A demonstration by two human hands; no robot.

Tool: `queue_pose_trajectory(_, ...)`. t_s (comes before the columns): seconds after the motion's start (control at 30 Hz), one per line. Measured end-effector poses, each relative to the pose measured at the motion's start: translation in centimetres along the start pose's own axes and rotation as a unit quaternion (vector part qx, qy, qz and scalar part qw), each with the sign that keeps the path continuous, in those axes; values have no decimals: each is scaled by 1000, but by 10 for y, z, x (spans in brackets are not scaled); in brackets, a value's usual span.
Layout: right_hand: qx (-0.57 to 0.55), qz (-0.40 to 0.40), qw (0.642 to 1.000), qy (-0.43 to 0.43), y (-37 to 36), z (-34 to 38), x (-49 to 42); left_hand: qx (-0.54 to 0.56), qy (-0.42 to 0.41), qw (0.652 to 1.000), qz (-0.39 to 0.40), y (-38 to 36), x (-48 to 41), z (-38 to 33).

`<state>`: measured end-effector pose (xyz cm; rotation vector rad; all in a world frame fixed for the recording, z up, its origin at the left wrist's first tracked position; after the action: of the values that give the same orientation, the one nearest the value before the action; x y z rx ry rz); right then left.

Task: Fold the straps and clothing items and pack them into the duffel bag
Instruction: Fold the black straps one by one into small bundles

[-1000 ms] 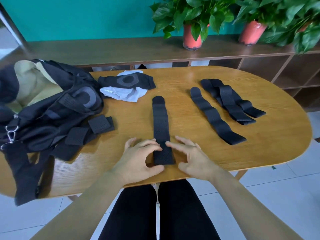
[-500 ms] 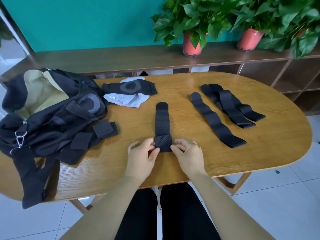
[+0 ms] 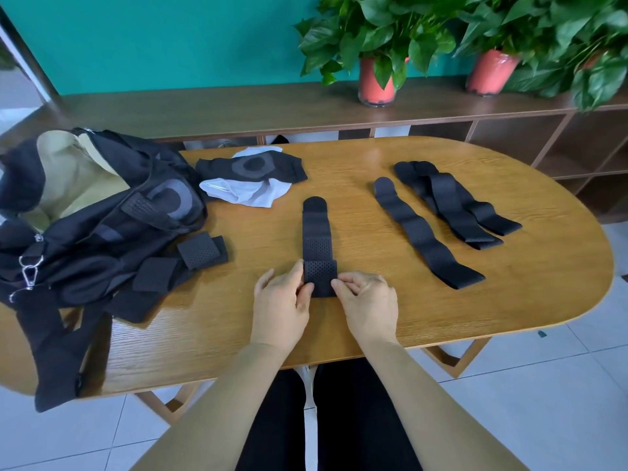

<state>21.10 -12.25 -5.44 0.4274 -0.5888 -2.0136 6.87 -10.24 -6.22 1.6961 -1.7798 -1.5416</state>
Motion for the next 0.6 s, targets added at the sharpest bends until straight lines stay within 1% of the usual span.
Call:
queue_pose_trajectory(0.13,9,-9,1000,12,-1,1,1,12,-2,1000,-12,1,-1,-5)
queue_pose_trajectory(0.23,12,-9,1000,16,-2,2,2,-12,-10,1000,-5,0,-4,-6)
queue_pose_trajectory(0.43,12,-12,999,27,-3,2,2,-82,-4,996,45,3,-8,-6)
queue_pose_trajectory(0.5,9,-13,1000,25,-3,2,2,-105,5,993,46,2,-7,-5)
queue_pose_trajectory(0.6,16,-16,999,25,-3,3,3,-110,15,993,34,-2,-5,-1)
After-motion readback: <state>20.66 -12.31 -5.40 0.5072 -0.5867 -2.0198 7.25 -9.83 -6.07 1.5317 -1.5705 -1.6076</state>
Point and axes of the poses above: each hand's wrist, its own x-axis away from the middle knuckle, its own y-axis out of the back of the hand, z = x × y, the point moved 1 cm from there along -x, towards the middle knuckle, and after that the axes turned 11 degrees about -y, right-handed, at the moved point
